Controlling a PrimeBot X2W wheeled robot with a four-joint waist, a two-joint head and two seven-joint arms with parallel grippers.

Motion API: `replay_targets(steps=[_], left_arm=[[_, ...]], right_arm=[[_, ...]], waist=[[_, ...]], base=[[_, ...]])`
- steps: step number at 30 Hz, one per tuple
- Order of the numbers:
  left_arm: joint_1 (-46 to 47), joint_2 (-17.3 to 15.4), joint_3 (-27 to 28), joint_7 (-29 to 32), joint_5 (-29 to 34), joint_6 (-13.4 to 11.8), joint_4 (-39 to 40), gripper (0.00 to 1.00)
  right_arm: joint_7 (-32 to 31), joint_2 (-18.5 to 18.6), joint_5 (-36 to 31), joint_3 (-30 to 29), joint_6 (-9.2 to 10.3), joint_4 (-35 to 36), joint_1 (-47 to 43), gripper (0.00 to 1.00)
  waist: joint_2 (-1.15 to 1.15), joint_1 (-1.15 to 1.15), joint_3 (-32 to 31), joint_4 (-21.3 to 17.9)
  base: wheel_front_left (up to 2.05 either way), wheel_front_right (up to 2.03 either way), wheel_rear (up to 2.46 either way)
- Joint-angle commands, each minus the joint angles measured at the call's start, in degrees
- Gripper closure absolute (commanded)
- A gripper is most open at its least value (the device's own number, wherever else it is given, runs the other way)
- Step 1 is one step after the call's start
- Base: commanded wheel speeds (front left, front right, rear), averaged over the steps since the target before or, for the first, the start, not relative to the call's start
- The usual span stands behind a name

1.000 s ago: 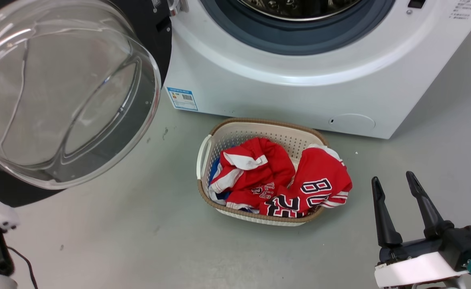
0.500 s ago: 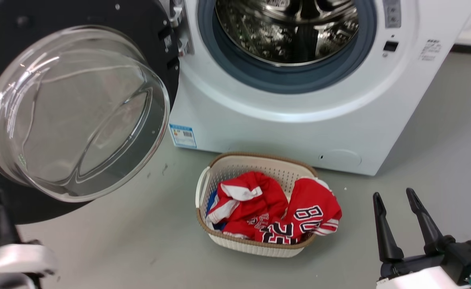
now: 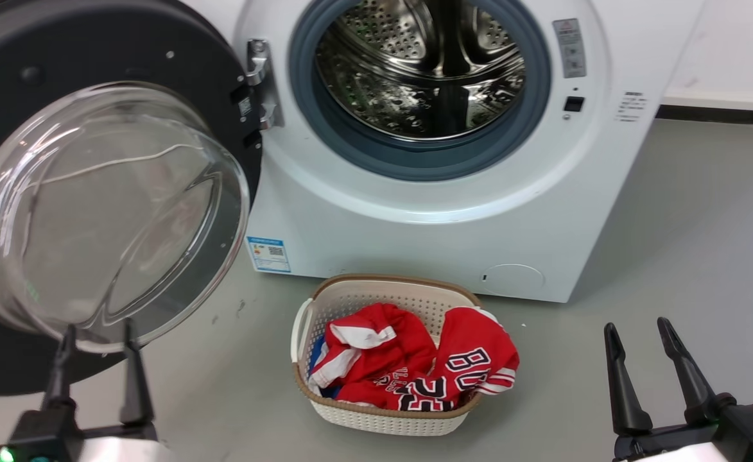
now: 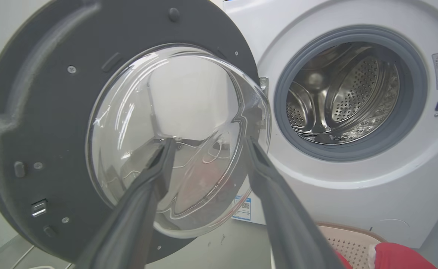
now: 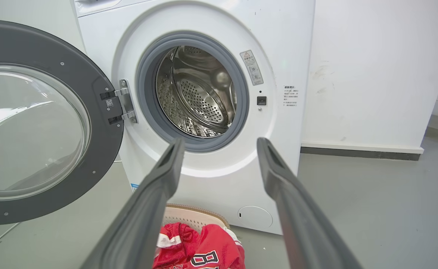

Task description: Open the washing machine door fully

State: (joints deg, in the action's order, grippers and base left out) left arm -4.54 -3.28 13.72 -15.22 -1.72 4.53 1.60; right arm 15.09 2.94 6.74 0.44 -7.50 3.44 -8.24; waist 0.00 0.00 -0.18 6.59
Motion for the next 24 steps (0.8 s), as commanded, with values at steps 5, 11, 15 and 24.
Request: replay_targets(steps=[5,11,15,24], left_arm=[[-2.84,0.27,-3.51,0.13,-0.44,-0.85,1.94,0.0],[-4.85,0.38,-7.23,0.13,0.22,-2.12,2.33,0.0],[-4.91,0.38,-9.43,0.13,-0.06,-2.85,1.74,0.0],[-5.47,0.4,-12.69,0.13,-2.04,-3.56,0.61,0.0]], right_arm=[[0.11,-0.13,0.13,-0.46,0.02,0.85,-0.83,0.0],[0.11,-0.13,0.65,-1.47,0.02,1.56,-1.34,0.0],[0.11,-0.13,0.7,-1.62,0.02,1.65,-1.54,0.0],[0.11,-0.13,1.29,-1.95,0.02,1.92,-2.57,0.0]], waist=[[0.0,0.0,-0.55,-2.65],[0.0,0.0,-0.4,-4.46],[0.0,0.0,-0.32,-5.3],[0.0,0.0,-0.57,-6.71]], base=[[0.0,0.0,0.0],[0.0,0.0,0.0],[0.0,0.0,0.0],[0.0,0.0,0.0]])
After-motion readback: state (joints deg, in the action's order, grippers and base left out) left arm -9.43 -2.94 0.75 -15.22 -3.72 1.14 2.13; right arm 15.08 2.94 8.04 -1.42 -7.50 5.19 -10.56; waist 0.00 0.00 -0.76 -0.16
